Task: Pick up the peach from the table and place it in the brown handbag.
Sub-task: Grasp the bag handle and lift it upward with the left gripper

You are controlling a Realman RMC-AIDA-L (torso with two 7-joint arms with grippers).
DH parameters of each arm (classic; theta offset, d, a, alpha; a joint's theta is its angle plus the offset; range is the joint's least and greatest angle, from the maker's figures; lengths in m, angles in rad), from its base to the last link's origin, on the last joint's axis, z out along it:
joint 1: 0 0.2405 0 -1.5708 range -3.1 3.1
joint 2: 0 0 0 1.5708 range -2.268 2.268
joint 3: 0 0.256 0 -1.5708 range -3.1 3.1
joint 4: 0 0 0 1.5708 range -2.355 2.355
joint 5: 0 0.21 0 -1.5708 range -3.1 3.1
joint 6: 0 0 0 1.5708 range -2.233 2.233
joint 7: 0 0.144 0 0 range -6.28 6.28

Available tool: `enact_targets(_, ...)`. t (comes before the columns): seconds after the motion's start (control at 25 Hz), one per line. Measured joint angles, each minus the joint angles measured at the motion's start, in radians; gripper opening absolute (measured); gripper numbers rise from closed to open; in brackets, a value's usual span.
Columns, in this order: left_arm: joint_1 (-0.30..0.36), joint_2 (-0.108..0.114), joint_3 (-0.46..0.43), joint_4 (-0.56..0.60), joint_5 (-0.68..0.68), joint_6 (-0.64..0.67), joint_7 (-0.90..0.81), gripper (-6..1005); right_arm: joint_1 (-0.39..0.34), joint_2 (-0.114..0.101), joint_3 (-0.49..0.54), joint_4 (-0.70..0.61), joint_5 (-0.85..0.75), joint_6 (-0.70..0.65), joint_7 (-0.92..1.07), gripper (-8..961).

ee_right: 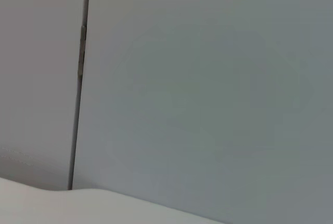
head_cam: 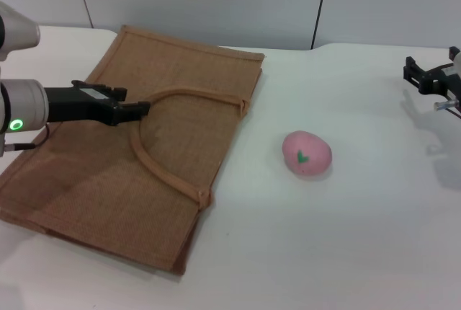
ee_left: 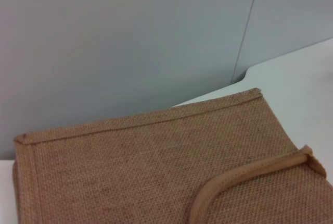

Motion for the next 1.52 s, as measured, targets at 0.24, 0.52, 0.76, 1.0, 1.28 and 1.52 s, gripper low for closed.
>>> enact_targets(0.24, -0.007, 0.001, -0.024, -0.047, -0.006, 0.018, 0.015, 603, 0.001, 0.0, 0.0, 0.0, 0.0, 0.0, 0.0, 817)
enact_targets(0.52, -0.01, 0.002, -0.045, -0.091, -0.009, 0.03, 0.023, 603, 0.003, 0.0, 0.0, -0.001, 0.0, 0.0, 0.0, 817)
enact_targets(0.76, -0.01, 0.002, -0.045, -0.103, -0.004, 0.04, 0.024, 603, 0.004, 0.0, 0.0, -0.001, 0.0, 0.0, 0.0, 816)
enact_targets(1.0, -0.013, 0.002, -0.044, -0.125, -0.001, 0.063, 0.024, 603, 0.007, 0.001, 0.0, -0.001, 0.0, 0.0, 0.0, 816)
enact_targets(1.28, -0.026, 0.003, -0.044, -0.159, 0.001, 0.083, 0.023, 602, 0.009, 0.001, 0.0, -0.001, 0.0, 0.0, 0.0, 816)
enact_targets(1.52, -0.031, 0.003, -0.041, -0.174, 0.003, 0.092, 0.023, 602, 0.009, 0.001, 0.0, -0.001, 0.0, 0.0, 0.0, 817)
